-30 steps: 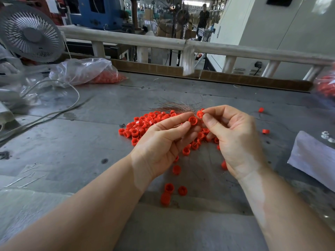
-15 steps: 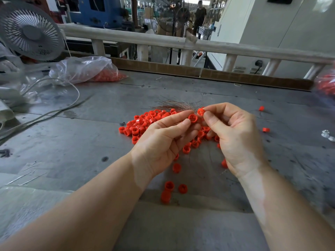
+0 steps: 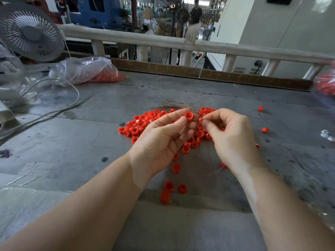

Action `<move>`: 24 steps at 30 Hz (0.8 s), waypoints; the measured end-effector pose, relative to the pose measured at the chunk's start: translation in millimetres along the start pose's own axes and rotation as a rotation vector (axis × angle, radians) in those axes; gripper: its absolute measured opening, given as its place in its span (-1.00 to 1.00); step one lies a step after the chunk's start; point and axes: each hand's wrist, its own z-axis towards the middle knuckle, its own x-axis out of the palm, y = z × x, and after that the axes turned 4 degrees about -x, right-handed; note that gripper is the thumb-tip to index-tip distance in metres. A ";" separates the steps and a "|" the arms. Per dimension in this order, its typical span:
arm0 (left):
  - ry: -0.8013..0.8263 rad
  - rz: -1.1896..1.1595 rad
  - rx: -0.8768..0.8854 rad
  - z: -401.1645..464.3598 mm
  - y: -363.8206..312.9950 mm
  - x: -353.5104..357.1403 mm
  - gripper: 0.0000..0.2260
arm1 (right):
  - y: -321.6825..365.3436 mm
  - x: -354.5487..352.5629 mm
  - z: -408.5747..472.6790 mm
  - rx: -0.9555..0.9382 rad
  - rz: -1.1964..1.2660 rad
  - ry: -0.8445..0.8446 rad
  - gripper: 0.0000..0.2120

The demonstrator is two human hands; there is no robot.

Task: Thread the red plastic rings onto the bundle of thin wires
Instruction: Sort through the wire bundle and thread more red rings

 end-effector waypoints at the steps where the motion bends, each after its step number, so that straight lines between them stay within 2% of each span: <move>1: -0.004 -0.006 0.002 0.2 -0.1 -0.2 -0.84 | -0.3 0.0 -0.7 -0.023 -0.122 0.024 -0.85; 5: 0.000 -0.014 0.003 0.3 0.1 -1.0 -0.84 | 0.2 0.1 -5.1 -0.051 -0.442 0.194 -0.91; 7: -0.002 -0.011 0.000 0.2 0.1 -1.3 -0.84 | -0.6 -0.8 -5.6 -0.049 -0.500 0.272 -0.93; 9: -0.007 -0.005 0.000 0.2 0.4 -0.8 -0.84 | -2.2 -1.2 -4.7 -0.081 -0.509 0.278 -0.93; 12: -0.008 -0.009 0.003 0.0 0.6 0.5 -0.84 | 0.2 -2.5 -2.7 -0.073 -0.316 0.162 -0.88; 15: -0.011 -0.017 -0.006 -0.3 0.5 1.2 -0.84 | 3.2 -3.6 -1.3 -0.047 -0.112 0.118 -0.79; 24: -0.029 -0.003 -0.019 0.4 0.0 1.3 -0.84 | 3.8 -1.9 0.1 -0.044 0.137 0.102 -0.74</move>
